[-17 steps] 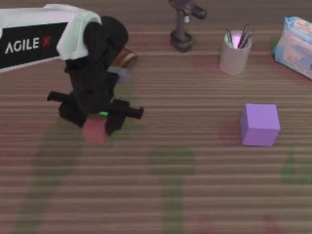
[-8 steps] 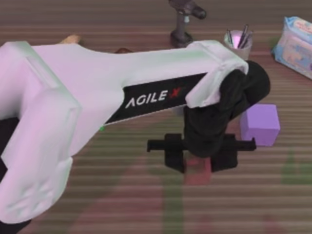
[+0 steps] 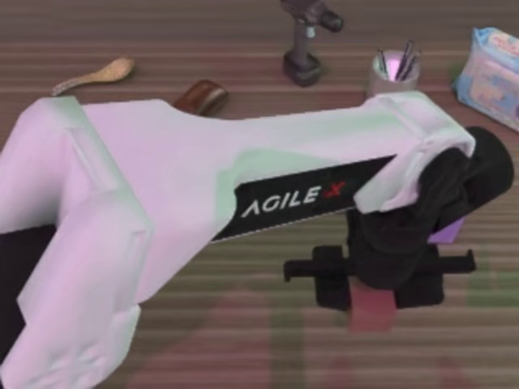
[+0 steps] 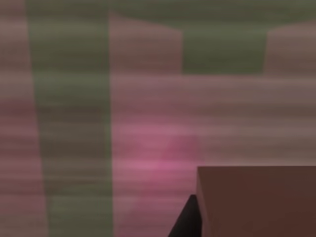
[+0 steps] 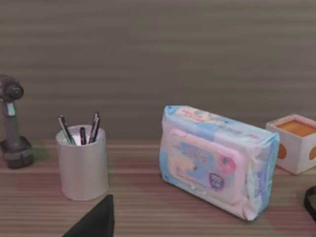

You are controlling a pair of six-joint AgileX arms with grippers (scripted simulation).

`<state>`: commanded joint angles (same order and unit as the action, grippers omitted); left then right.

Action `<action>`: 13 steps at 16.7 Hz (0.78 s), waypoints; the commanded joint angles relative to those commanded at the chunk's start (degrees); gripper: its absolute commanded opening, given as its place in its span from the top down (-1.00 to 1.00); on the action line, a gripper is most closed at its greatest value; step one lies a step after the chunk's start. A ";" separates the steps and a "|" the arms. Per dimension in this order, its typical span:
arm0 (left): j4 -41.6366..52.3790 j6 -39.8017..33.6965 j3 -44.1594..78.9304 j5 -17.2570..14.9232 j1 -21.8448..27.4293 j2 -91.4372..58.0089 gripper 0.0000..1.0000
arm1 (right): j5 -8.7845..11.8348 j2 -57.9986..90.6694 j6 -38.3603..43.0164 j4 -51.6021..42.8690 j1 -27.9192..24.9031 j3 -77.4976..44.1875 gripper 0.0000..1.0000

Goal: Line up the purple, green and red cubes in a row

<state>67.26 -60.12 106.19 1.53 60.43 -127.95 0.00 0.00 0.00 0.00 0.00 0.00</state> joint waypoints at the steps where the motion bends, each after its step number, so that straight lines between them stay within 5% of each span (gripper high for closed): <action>1: -0.10 0.15 -0.16 -0.07 -0.20 0.18 1.00 | 0.00 0.00 0.00 0.00 0.00 0.00 -1.00; 13: -13.56 0.07 -9.43 -0.04 -0.02 -4.13 1.00 | 0.00 0.00 0.00 0.00 0.00 0.00 -1.00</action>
<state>53.71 -60.05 96.77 1.49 60.41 -132.08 0.00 0.00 0.00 0.00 0.00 0.00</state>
